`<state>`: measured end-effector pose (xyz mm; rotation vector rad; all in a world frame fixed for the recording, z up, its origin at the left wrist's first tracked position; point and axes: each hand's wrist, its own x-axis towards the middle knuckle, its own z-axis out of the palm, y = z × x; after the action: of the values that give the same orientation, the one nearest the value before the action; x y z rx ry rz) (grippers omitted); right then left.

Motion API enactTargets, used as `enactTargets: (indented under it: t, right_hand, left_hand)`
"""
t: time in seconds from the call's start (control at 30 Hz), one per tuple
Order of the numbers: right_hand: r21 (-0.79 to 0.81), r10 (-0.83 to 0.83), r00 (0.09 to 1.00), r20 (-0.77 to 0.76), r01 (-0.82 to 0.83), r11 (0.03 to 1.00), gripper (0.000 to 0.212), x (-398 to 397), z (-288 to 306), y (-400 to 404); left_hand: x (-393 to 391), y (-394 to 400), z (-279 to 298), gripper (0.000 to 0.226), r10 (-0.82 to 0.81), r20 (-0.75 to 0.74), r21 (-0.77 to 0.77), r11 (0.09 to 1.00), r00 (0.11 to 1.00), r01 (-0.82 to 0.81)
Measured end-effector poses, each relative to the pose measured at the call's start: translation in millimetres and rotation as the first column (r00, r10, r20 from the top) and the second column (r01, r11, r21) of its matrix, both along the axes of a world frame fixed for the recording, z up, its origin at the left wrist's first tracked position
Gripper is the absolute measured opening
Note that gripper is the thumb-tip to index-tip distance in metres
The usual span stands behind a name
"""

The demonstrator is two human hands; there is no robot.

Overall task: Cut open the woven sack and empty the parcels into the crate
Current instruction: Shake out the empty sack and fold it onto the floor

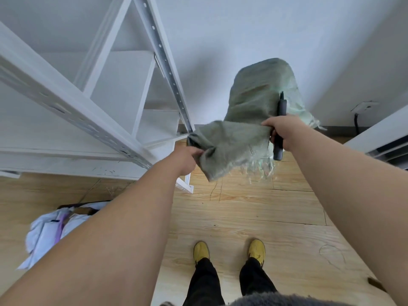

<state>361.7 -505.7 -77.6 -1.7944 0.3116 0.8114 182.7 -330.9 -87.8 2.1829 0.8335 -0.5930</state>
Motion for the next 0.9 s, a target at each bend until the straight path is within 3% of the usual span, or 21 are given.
enactTargets:
  t: [0.07,0.13,0.2,0.27,0.3,0.4,0.5,0.57,0.67,0.73,0.8,0.9]
  right_hand:
    - [-0.008,0.158,0.985,0.074,-0.157,0.987,0.021,-3,-1,-1]
    - [-0.027,0.314,0.940,0.137,-0.313,0.949,0.018,-9,4,2]
    - [-0.055,0.437,0.883,0.172,-0.434,0.899,0.019,-15,8,7]
    - [-0.072,0.519,0.838,0.171,-0.514,0.854,0.020,-22,13,11]
    - [-0.079,0.549,0.817,0.173,-0.545,0.835,0.021,-25,14,12]
    - [0.043,0.593,0.789,0.164,-0.606,0.794,0.018,-38,18,16]
    - [0.280,0.643,0.759,0.099,-0.642,0.714,0.029,-44,18,19]
    - [0.379,0.635,0.767,0.094,-0.618,0.689,0.042,-43,18,19]
    - [0.259,0.409,0.889,0.204,-0.452,0.853,0.033,-39,21,24]
    - [0.182,0.224,0.938,0.264,-0.277,0.944,0.031,-34,21,29]
    - [0.273,0.142,0.970,0.198,-0.194,0.942,0.025,-29,22,32]
    - [0.371,0.179,0.981,0.069,-0.192,0.908,0.010,-26,29,34]
  left_hand:
    - [2,3,1,0.053,-0.044,-0.088,0.135,0.989,0.995,0.056]
    - [8,1,7,0.044,0.174,0.062,0.136,0.974,0.983,-0.181]
    - [17,-2,12,0.053,0.403,0.239,-0.127,0.915,0.883,-0.383]
    - [26,-8,18,0.082,0.539,0.221,-0.489,0.783,0.813,-0.386]
    - [31,-11,20,0.093,0.560,0.190,-0.599,0.717,0.807,-0.357]
    - [42,-21,25,0.102,0.594,0.177,-0.697,0.639,0.785,-0.325]
    - [47,-26,20,0.082,0.680,0.185,-0.723,0.583,0.710,-0.370]
    - [46,-26,17,0.054,0.704,0.193,-0.692,0.592,0.684,-0.413]
    - [42,-26,15,0.028,0.736,0.188,-0.643,0.593,0.650,-0.485]
    - [38,-30,17,0.022,0.628,0.208,-0.610,0.683,0.750,-0.403]
    - [35,-37,21,0.026,0.394,0.220,-0.541,0.811,0.893,-0.225]
    - [34,-50,32,0.034,0.232,0.255,-0.387,0.914,0.939,-0.121]
